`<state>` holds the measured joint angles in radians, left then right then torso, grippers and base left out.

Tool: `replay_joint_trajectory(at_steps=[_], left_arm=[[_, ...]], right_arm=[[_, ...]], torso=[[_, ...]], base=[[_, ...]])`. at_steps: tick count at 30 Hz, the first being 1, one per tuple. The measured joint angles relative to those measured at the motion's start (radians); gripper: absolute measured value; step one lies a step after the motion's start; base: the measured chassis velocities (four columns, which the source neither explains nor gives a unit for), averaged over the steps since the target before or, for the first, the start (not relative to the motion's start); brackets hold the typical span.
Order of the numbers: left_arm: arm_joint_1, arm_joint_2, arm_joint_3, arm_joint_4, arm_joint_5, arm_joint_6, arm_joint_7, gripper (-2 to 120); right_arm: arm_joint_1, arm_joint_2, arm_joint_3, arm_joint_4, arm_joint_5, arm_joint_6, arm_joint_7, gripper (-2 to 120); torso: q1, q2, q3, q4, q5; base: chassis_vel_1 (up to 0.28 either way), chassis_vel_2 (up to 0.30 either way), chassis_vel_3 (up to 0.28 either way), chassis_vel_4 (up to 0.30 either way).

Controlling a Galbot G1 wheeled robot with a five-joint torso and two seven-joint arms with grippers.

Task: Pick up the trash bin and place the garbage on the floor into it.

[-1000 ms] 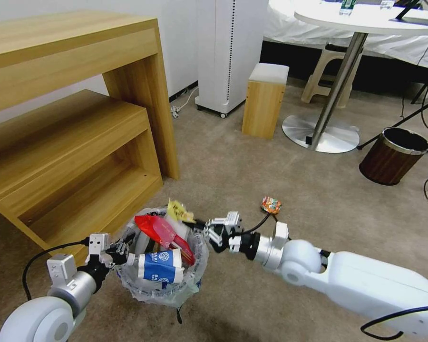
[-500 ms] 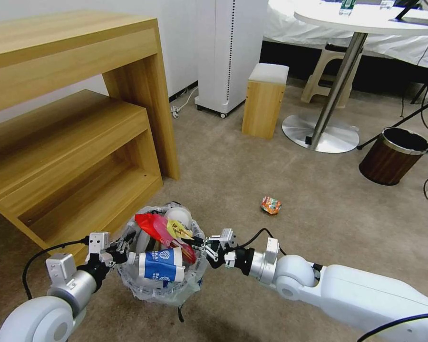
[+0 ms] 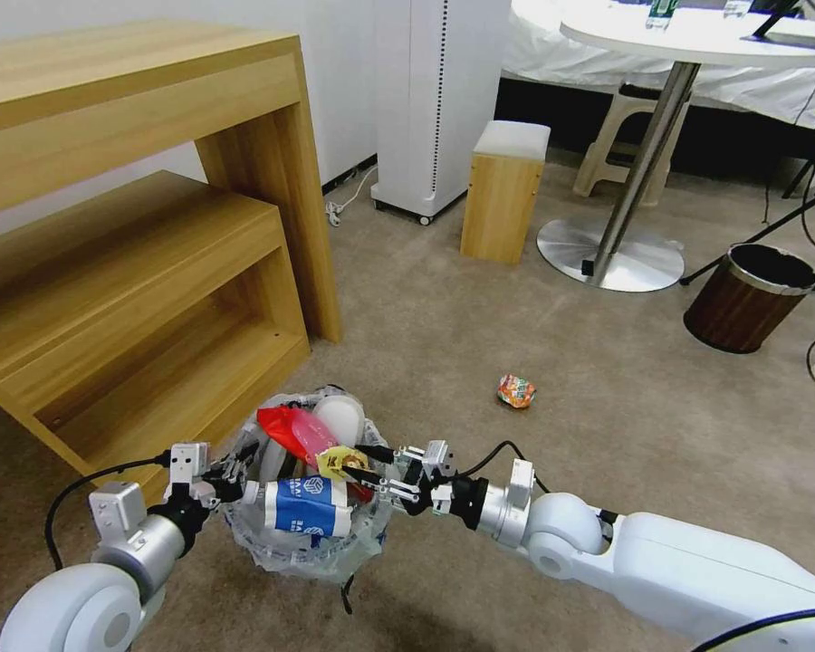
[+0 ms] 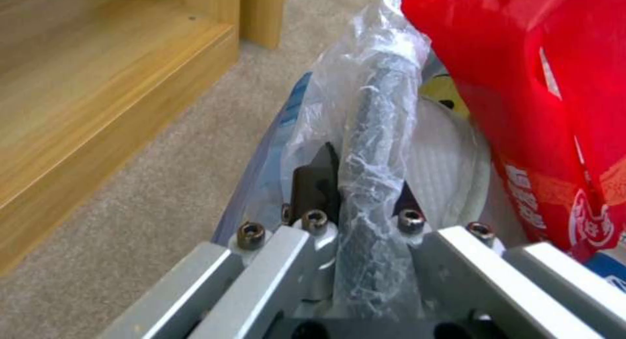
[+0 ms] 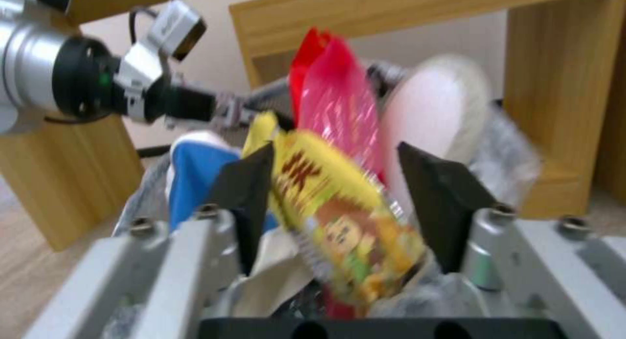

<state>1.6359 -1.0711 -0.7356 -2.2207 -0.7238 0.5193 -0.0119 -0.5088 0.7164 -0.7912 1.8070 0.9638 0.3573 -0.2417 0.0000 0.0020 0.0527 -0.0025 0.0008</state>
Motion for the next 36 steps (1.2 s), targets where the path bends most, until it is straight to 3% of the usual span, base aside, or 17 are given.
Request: replay_joint_trajectory(at_steps=[3,4,7,11,13,15,18,20,23,31,36], left_arm=[[0.001,0.005,-0.002,0.009,0.0,0.0,0.0,3],[0.001,0.005,-0.002,0.009,0.0,0.0,0.0,3],[0.001,0.011,-0.001,0.011,0.001,0.0,0.001,3],[0.003,0.012,0.001,0.009,0.003,0.0,0.003,3],[0.01,0.008,0.01,-0.004,0.02,0.0,0.014,3],[0.011,0.005,0.012,-0.006,0.026,-0.001,0.017,3],[0.015,-0.005,0.018,-0.018,0.054,-0.005,0.032,3],[0.015,-0.006,0.018,-0.02,0.057,-0.005,0.034,3],[0.013,-0.007,0.019,-0.019,0.078,-0.009,0.046,3],[0.02,0.002,0.015,-0.015,0.091,-0.017,0.051,3],[0.021,0.003,0.015,-0.017,0.091,-0.017,0.051,3]], right_arm=[[-0.054,-0.013,0.098,0.023,-0.002,0.0,0.003,72],[-0.054,-0.013,0.098,0.023,-0.002,0.0,0.003,72],[-0.126,-0.027,0.261,0.053,0.01,-0.014,0.055,85],[-0.166,-0.037,0.354,0.058,0.016,-0.029,0.087,92],[-0.261,-0.057,0.531,0.055,0.022,-0.056,0.179,100],[-0.285,-0.064,0.572,0.051,0.022,-0.063,0.209,100],[-0.394,-0.093,0.759,0.02,0.012,-0.094,0.349,100],[-0.418,-0.099,0.8,0.015,0.008,-0.102,0.374,100],[-0.504,-0.114,0.948,-0.007,-0.024,-0.157,0.472,100],[-0.628,-0.113,1.107,-0.047,-0.169,-0.238,0.617,100],[-0.671,-0.11,1.138,-0.048,-0.213,-0.261,0.655,100]], torso=[[0.0,0.0,0.0,0.0,0.0001],[0.0,0.0,0.0,0.0,0.0001],[0.0,0.0,0.0,0.0001,0.0001],[0.0,0.0,0.0,0.0001,0.0],[0.0,0.0,0.0,0.0,0.0004],[0.0,0.0,0.0,-0.0001,0.0004],[0.0,0.0,0.0,0.0002,0.0005],[0.0,0.0,0.0,0.0,0.0004],[0.0,0.0,0.0,-0.0001,0.0002],[0.0,0.0,0.0,0.0001,0.0003],[0.0,0.0,0.0,0.0,0.0002]], base=[[0.0,0.0,0.0,0.0],[0.0,0.0,0.0,0.0],[0.0,0.0,0.0,0.0],[0.0,0.0,0.0,0.0],[0.0,0.0,0.0,0.0],[0.0,0.0,0.0,0.0],[0.0,0.0,0.0,0.0],[0.0,0.0,0.0,0.0],[0.0,0.0,0.0,0.0],[0.0,0.0,0.0,0.0],[-0.018,-0.019,-0.019,-0.021]])
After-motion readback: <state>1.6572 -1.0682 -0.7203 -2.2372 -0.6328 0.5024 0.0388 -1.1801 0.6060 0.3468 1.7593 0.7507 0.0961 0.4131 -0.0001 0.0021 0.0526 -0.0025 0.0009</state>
